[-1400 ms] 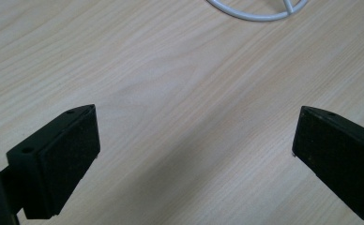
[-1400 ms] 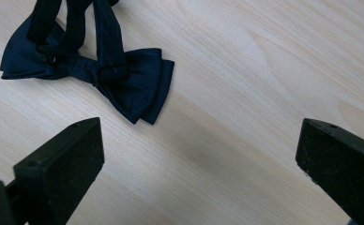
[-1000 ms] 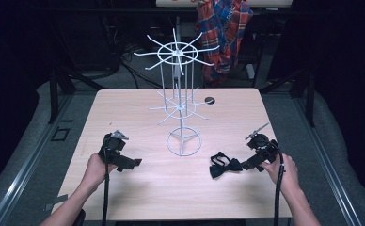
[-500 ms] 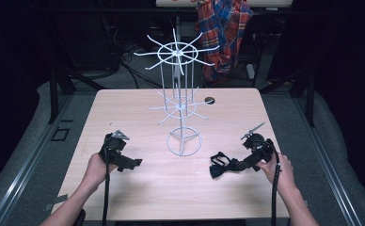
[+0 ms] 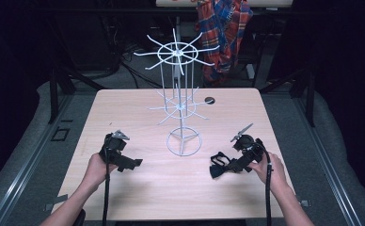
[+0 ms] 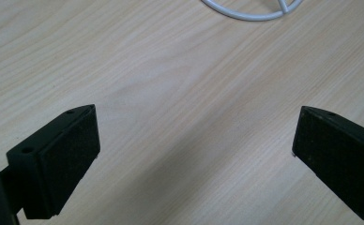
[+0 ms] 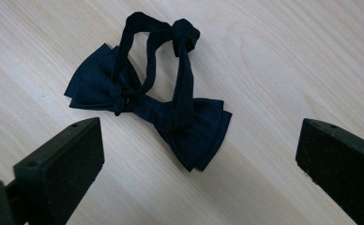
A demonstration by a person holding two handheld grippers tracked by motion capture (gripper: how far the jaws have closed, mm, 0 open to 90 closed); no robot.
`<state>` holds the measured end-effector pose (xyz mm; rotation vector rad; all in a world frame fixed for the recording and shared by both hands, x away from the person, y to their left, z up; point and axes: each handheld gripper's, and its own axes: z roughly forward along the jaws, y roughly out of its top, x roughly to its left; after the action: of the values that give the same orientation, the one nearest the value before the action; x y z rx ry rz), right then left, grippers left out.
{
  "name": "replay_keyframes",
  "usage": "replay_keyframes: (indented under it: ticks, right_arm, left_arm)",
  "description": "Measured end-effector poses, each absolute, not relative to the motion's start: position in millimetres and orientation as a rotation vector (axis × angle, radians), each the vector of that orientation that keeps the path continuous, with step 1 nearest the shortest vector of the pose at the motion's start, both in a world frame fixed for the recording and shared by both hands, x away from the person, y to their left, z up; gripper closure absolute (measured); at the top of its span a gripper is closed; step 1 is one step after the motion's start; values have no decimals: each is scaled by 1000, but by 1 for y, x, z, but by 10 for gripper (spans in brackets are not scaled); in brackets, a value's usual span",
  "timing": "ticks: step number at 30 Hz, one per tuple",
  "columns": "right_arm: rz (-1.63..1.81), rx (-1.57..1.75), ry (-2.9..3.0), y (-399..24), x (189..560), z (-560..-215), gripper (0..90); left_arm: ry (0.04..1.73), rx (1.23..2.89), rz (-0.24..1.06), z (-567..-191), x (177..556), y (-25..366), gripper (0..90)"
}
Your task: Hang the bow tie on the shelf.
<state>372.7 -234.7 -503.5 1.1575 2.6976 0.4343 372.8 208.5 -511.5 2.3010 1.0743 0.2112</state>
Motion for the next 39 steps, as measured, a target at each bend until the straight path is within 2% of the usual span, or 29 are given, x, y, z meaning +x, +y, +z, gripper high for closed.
replay_keyframes:
  ticks: [16,23,27,36,39]
  right_arm:
    - [423,1115,2768,-215,373,-518,21]
    - [438,1098,2768,-207,373,-527,171]
    - [434,1110,2762,-205,374,-528,325]
    - [369,1093,2784,-201,373,-538,501]
    - [351,1086,2782,-199,372,-540,525]
  left_arm:
    - [1074,2302,208,-512,373,208,12]
    - [1073,2304,206,-512,373,208,12]
    - [1073,2307,208,-512,373,208,12]
    - [1075,2307,207,-512,373,208,12]
    - [1076,2308,210,-513,373,207,12]
